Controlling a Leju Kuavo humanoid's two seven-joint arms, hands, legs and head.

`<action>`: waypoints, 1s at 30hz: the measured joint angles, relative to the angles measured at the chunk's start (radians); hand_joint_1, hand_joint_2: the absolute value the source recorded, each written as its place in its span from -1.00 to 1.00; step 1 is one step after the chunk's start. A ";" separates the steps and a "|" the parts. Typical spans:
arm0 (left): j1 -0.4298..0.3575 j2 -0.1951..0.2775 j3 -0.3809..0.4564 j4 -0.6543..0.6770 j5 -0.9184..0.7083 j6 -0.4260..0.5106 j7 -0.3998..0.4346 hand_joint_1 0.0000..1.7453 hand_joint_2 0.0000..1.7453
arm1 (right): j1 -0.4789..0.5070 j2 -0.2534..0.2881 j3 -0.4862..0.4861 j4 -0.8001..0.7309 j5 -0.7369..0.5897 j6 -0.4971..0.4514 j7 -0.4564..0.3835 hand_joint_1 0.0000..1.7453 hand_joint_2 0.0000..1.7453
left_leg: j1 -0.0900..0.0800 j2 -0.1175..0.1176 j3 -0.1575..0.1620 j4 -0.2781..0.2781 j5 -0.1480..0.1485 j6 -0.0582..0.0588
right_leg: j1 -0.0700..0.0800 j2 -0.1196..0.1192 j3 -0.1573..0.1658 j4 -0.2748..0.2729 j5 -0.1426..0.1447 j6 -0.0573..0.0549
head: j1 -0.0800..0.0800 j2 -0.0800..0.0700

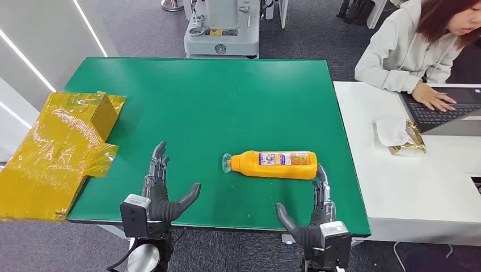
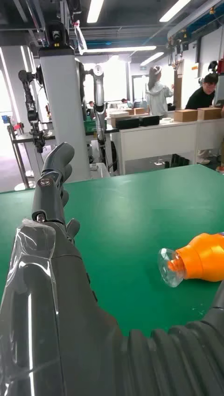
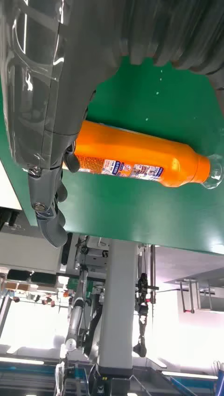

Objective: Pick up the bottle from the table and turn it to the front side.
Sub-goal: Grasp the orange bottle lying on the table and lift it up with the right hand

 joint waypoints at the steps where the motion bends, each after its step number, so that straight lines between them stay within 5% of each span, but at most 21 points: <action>1: 0.000 0.000 0.000 0.000 0.000 -0.001 0.000 -1.00 1.00 | 0.000 0.000 0.000 0.000 0.001 0.000 0.000 -1.00 1.00 | 0.000 0.000 0.000 0.000 0.000 0.000 | 0.000 0.000 0.000 0.000 0.000 0.000 | 0.000 0.000; 6: -0.019 -0.006 0.000 0.003 -0.002 -0.013 0.000 -1.00 1.00 | -0.004 -0.012 -0.003 0.000 0.063 -0.020 0.007 -1.00 1.00 | 0.000 0.000 0.000 0.000 0.000 0.000 | 0.000 0.000 0.000 0.000 0.000 0.000 | 0.000 0.000; 15: -0.101 -0.041 -0.041 0.068 0.004 -0.041 -0.008 -1.00 1.00 | -0.127 -0.095 -0.077 0.038 0.485 -0.076 0.139 -1.00 1.00 | -0.001 0.000 0.000 0.001 0.001 0.001 | -0.002 0.000 0.000 0.000 0.002 0.001 | 0.000 0.000; 20: -0.144 -0.048 -0.066 0.108 0.026 -0.058 -0.018 -1.00 1.00 | -0.277 -0.157 -0.084 0.143 0.532 -0.087 0.159 -1.00 1.00 | -0.002 0.002 0.000 0.002 0.002 0.002 | -0.002 0.002 0.000 0.000 0.003 0.002 | 0.000 0.000; 30: -0.192 -0.051 -0.085 0.174 0.057 -0.070 -0.037 -1.00 1.00 | -0.442 -0.196 -0.032 0.312 0.504 -0.027 0.235 -1.00 1.00 | -0.002 0.002 0.000 0.001 0.002 0.003 | -0.002 0.003 0.000 0.000 0.003 0.002 | 0.000 0.000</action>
